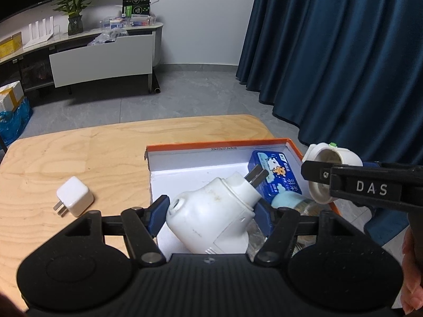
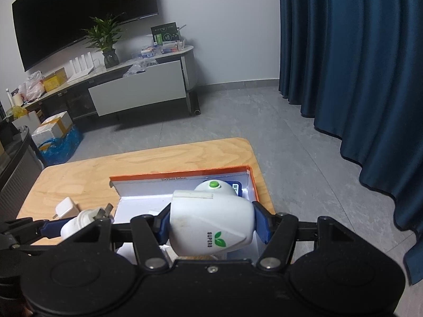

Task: Organize rigid objects
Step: 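Lower diffuser into box and open left tool while right tool releases its diffuser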

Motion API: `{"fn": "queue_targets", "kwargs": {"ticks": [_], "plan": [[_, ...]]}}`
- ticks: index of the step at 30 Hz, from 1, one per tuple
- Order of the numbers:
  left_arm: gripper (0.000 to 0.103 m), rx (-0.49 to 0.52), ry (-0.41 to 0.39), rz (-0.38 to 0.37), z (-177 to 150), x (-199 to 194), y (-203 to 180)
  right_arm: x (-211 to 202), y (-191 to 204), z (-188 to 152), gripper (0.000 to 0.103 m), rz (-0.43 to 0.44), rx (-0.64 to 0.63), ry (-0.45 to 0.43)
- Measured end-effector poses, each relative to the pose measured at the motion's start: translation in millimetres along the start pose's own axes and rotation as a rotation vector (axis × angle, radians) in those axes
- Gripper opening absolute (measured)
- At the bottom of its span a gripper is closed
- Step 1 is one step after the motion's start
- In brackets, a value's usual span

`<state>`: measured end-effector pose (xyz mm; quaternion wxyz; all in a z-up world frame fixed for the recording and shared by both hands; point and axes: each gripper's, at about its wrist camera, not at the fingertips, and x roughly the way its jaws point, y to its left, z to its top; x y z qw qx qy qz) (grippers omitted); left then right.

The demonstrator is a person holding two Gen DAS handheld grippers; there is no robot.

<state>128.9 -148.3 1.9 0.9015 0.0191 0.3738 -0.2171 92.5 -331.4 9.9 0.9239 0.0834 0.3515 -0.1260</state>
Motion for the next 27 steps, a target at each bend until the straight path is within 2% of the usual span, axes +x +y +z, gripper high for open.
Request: {"fn": "queue_targets", "kwargs": {"ticks": [6,8,9,16,18,21,22,23,24,27], "plan": [[0.069,-0.002,0.011,-0.007,7,13,-2,13,-2,4,0.073,-0.005,0.004,0.006],[0.069,-0.005,0.013,-0.009,10,17,-2,15,-5,6,0.074,-0.005,0.016,-0.009],[0.069,-0.008,0.015,-0.010,11,19,-2,16,-6,7,0.078,-0.011,0.020,-0.021],[0.068,-0.019,0.028,-0.022,17,35,-2,3,-15,8,0.078,-0.023,0.040,-0.069],[0.068,-0.027,0.030,-0.037,20,40,-4,-3,-17,6,0.078,-0.029,0.048,-0.084],[0.069,-0.050,0.031,-0.105,26,49,-4,-10,-17,5,0.078,-0.024,0.055,-0.099],[0.071,-0.057,0.029,-0.120,28,50,-3,-13,-18,5,0.078,-0.027,0.056,-0.107],[0.080,-0.064,0.022,-0.128,29,51,-3,-16,-18,4,0.078,-0.026,0.056,-0.114],[0.084,-0.068,0.015,-0.126,30,49,-2,-18,-18,4,0.078,-0.023,0.057,-0.117],[0.086,-0.074,-0.001,-0.116,30,41,1,-25,-16,2,0.078,-0.013,0.056,-0.121]]}}
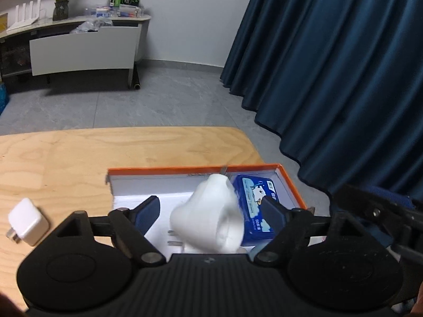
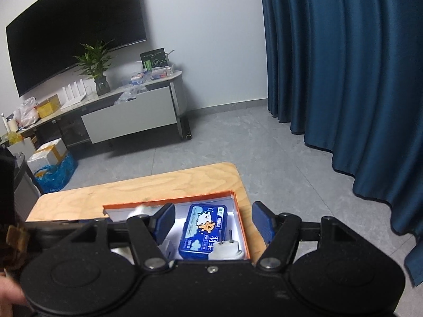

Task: Organize rigid objects
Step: 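Lower diffuser into box and open left tool while right tool releases its diffuser, then move left tool to black charger and grasp it while right tool moves back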

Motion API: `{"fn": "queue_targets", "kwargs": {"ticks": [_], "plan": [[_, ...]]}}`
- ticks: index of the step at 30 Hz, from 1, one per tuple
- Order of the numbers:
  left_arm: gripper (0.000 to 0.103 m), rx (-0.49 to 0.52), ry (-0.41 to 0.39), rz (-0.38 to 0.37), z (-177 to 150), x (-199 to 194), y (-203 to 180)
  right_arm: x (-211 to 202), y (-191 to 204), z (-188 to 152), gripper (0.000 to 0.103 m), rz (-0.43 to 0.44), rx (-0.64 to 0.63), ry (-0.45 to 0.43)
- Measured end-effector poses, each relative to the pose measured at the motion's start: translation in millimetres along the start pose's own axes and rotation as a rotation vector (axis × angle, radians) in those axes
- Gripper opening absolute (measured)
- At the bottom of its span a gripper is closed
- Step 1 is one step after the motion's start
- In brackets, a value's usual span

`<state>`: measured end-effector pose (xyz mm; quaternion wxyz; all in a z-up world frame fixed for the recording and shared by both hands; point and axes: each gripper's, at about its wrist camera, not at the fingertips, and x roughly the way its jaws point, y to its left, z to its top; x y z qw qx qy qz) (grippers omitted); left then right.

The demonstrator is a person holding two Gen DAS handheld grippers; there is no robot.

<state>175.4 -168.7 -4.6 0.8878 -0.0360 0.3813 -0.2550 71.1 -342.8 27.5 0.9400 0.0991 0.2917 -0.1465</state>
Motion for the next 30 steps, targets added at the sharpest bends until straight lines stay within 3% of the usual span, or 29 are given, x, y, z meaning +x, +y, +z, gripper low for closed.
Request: {"fn": "queue_targets", "kwargs": {"ticks": [30], "plan": [[0.103,-0.028,-0.023,0.263,-38,-90,37,-41,79,-35,0.078,0.102,-0.114,0.068]]}}
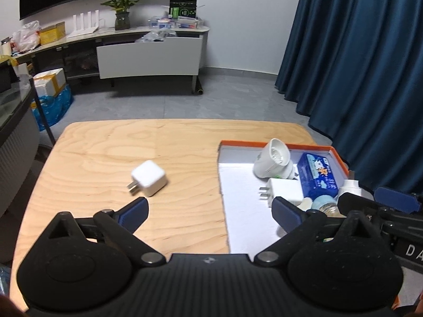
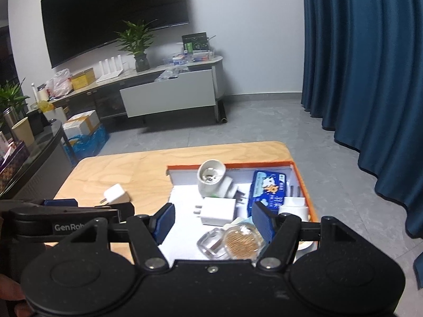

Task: Organize rigid objects
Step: 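Move left tool to black charger and grasp it while right tool moves back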

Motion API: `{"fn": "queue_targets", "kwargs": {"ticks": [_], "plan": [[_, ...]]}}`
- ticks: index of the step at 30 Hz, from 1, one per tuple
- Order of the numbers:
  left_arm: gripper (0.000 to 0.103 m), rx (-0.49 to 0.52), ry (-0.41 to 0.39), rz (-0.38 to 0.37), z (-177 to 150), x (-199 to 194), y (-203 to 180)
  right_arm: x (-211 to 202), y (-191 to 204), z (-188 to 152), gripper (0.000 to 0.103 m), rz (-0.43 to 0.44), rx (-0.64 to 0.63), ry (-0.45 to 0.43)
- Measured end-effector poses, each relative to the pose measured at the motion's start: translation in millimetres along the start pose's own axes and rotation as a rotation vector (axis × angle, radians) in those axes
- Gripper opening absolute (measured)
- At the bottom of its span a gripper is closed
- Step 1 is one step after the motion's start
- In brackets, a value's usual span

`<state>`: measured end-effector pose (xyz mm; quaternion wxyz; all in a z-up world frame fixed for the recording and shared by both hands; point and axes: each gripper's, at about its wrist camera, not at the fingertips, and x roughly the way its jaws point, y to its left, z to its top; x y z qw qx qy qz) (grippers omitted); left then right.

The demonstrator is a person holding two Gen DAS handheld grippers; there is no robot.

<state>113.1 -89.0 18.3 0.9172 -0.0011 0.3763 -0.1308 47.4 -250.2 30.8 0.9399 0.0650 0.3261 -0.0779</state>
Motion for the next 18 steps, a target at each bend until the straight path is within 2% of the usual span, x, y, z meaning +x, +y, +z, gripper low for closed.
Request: {"fn": "queue_targets", "kwargs": {"ticks": [18], "plan": [[0.103,-0.060,0.006,0.069,-21,-18,48,1,33,-10,0.078,0.063,-0.049,0.031]]}}
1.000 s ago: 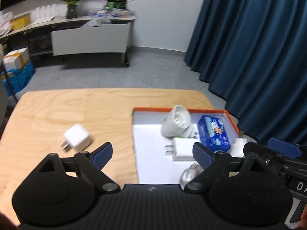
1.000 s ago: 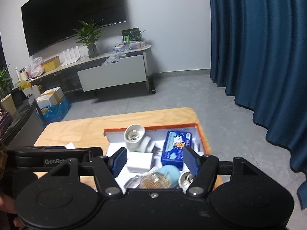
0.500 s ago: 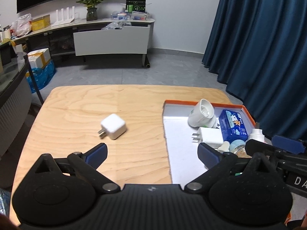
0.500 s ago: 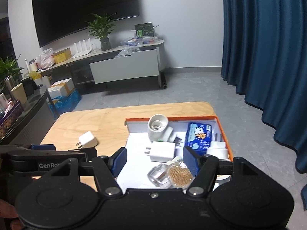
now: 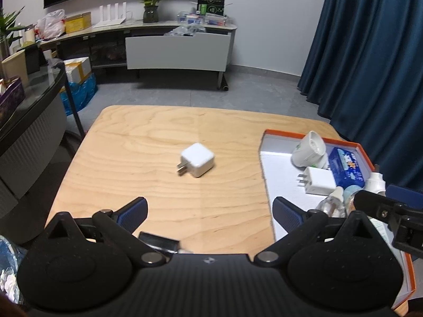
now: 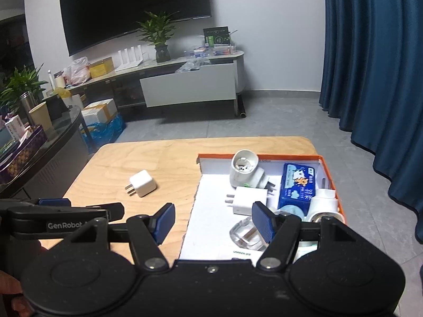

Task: Organize rigid objects
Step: 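Move left tool to black charger and grasp it while right tool moves back, then lift black charger with left tool while right tool grasps white USB charger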

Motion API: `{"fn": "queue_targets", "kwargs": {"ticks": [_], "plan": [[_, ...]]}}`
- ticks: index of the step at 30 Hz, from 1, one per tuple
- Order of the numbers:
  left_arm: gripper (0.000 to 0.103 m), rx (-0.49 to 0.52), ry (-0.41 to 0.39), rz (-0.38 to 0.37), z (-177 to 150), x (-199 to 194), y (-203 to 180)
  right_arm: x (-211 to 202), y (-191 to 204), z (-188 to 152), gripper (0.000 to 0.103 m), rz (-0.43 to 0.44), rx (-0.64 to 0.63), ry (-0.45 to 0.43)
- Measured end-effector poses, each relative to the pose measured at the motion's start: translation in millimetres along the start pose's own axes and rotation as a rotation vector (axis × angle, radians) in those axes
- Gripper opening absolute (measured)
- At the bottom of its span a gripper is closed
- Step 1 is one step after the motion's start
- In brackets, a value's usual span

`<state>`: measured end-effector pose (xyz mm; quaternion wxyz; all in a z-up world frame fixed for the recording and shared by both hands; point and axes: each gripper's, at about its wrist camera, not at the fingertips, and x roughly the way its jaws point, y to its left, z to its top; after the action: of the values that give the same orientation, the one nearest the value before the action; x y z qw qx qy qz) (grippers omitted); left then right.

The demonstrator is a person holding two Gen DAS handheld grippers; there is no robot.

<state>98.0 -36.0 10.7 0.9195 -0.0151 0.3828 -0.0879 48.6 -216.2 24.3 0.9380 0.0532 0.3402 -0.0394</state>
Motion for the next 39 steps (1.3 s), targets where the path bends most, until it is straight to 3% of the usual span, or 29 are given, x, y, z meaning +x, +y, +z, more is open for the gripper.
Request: {"fn": "queue_targets", "kwargs": {"ticks": [18,31,36,38,39], "plan": [[0.103,-0.046,0.064,0.060,-44,12,65,16,21,-20,0.078,0.069,-0.010,0.059],[0.103,0.059,0.038,0.024,-60,39,51,31,23,-25,0.078,0.070,-0.008,0.087],[0.085,0.073,-0.026,0.034,-61,39,51,36,27,-26,0.078,0.069,-0.014,0.099],[0.061,0.075,-0.042,0.019,-60,37,53,39,29,-25,0.078,0.070,-0.020,0.105],[0.061,0.079,-0.045,0.022,-59,36,53,41,31,-25,0.078,0.072,-0.023,0.108]]}}
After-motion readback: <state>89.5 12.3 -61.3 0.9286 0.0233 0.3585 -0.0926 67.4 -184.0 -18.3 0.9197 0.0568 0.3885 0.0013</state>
